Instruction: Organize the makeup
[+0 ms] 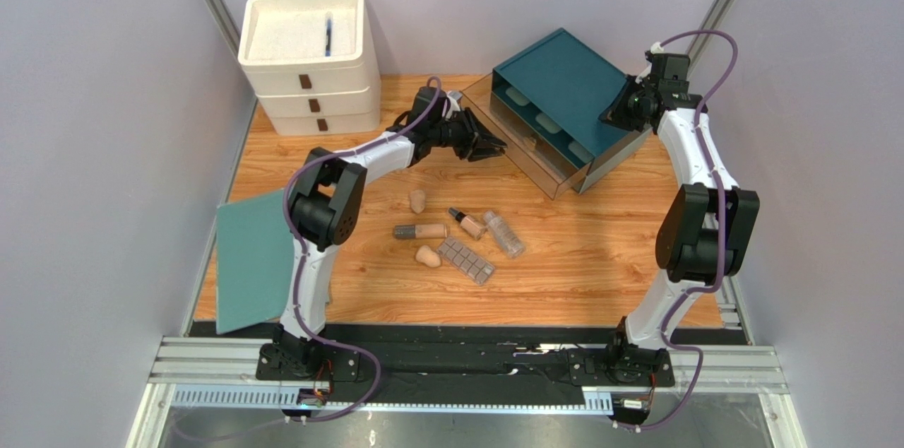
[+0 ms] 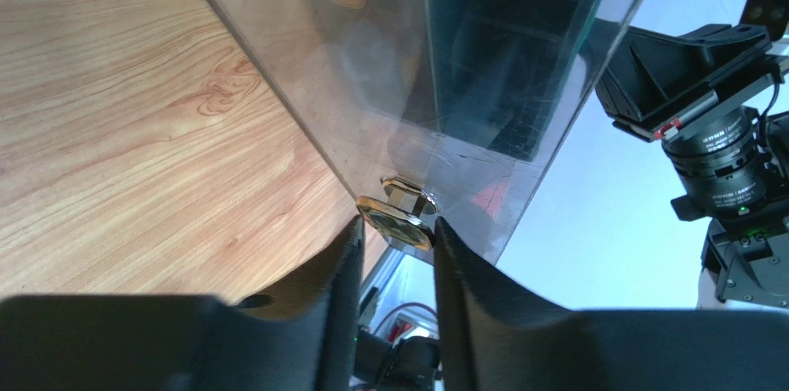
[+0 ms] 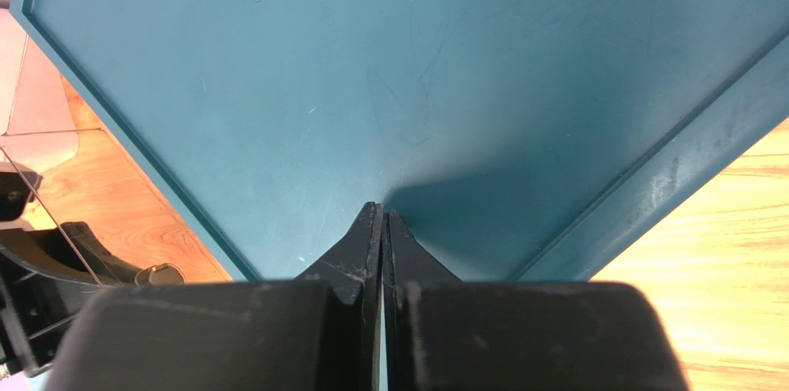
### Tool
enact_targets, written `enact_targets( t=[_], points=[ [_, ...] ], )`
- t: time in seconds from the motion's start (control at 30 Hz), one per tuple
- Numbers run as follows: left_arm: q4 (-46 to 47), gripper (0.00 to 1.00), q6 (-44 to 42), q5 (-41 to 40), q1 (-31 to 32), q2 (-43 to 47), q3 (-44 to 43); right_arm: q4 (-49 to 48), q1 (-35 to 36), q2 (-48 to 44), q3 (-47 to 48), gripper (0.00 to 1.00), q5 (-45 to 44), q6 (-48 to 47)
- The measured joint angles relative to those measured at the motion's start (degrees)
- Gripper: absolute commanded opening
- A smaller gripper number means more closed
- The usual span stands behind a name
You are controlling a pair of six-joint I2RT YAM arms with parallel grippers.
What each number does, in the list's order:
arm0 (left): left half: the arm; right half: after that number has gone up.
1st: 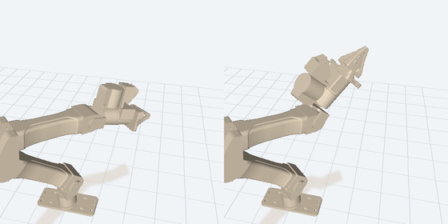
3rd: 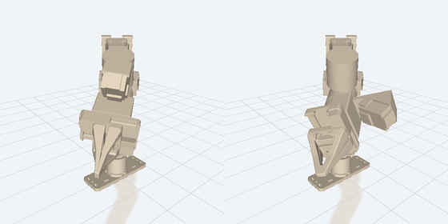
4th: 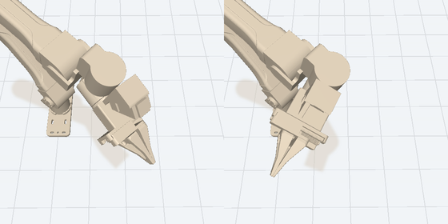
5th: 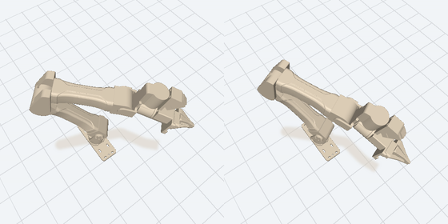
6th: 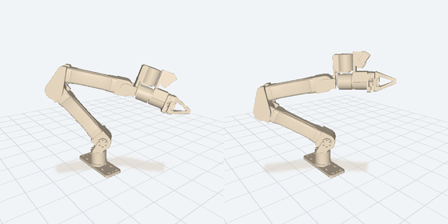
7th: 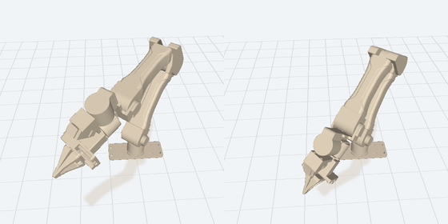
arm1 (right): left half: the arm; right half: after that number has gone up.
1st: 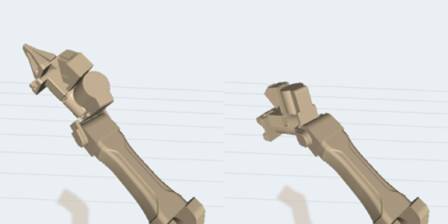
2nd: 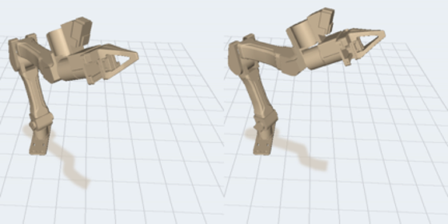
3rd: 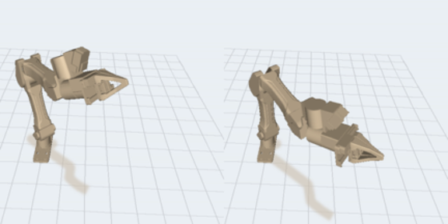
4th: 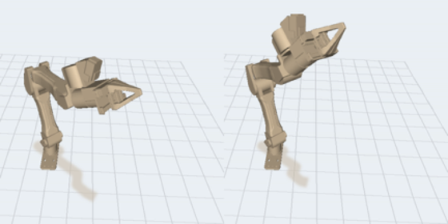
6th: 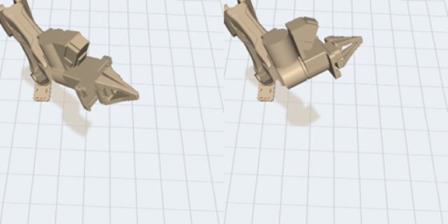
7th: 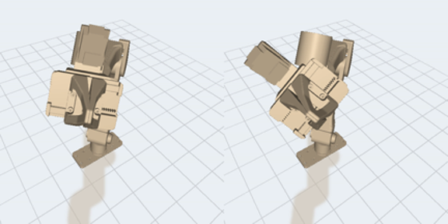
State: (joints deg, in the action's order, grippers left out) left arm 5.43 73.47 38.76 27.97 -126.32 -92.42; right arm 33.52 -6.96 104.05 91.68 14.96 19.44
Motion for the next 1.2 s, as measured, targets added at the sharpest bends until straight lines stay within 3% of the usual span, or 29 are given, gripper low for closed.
enact_targets(
  t=[0.03,0.07,0.2,0.6,0.83,1.2],
  points=[
    [-0.8,0.74,-0.7,0.0,0.0,0.0,-0.4,0.0,0.0,0.0,0.0,0.00,0.1,0.0],
    [-1.7,0.80,-1.9,0.0,0.0,0.0,-1.0,0.0,0.0,0.0,0.0,0.00,0.2,0.0],
    [-8.1,0.90,-8.2,-0.3,-0.4,0.4,-3.1,0.0,0.0,0.0,0.0,0.00,0.3,-0.3],
    [-35.0,0.91,-35.5,-6.4,-0.7,15.9,-3.3,-0.2,0.0,0.0,-0.3,0.00,1.5,-0.5],
    [-50.4,0.89,-54.2,-15.8,0.7,20.7,-2.5,-1.2,0.0,-0.3,-1.4,0.00,2.9,-0.5],
    [-59.1,0.84,-69.4,-29.7,5.5,23.6,9.4,-1.7,0.0,-2.1,-3.8,0.00,4.2,-0.6]
  ],
)
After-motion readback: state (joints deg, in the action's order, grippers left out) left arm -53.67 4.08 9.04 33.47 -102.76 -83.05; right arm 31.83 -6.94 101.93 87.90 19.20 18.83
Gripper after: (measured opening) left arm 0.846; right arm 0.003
